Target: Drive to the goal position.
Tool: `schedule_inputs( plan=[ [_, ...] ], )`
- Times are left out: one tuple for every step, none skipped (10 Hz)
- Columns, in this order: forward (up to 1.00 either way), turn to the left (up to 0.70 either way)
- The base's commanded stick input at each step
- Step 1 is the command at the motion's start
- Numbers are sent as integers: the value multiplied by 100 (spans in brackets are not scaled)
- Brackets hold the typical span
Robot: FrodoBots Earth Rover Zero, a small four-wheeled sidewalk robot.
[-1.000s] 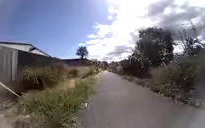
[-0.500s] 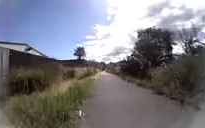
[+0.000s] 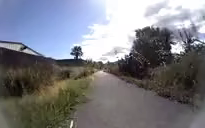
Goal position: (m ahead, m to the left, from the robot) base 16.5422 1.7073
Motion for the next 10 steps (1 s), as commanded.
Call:
schedule_inputs(
  plan=[
    [70,-10],
    [70,-9],
    [70,-8],
    [70,-4],
    [70,-3],
    [70,-1],
    [70,0],
    [70,0],
    [70,0],
    [70,0]
  ],
)
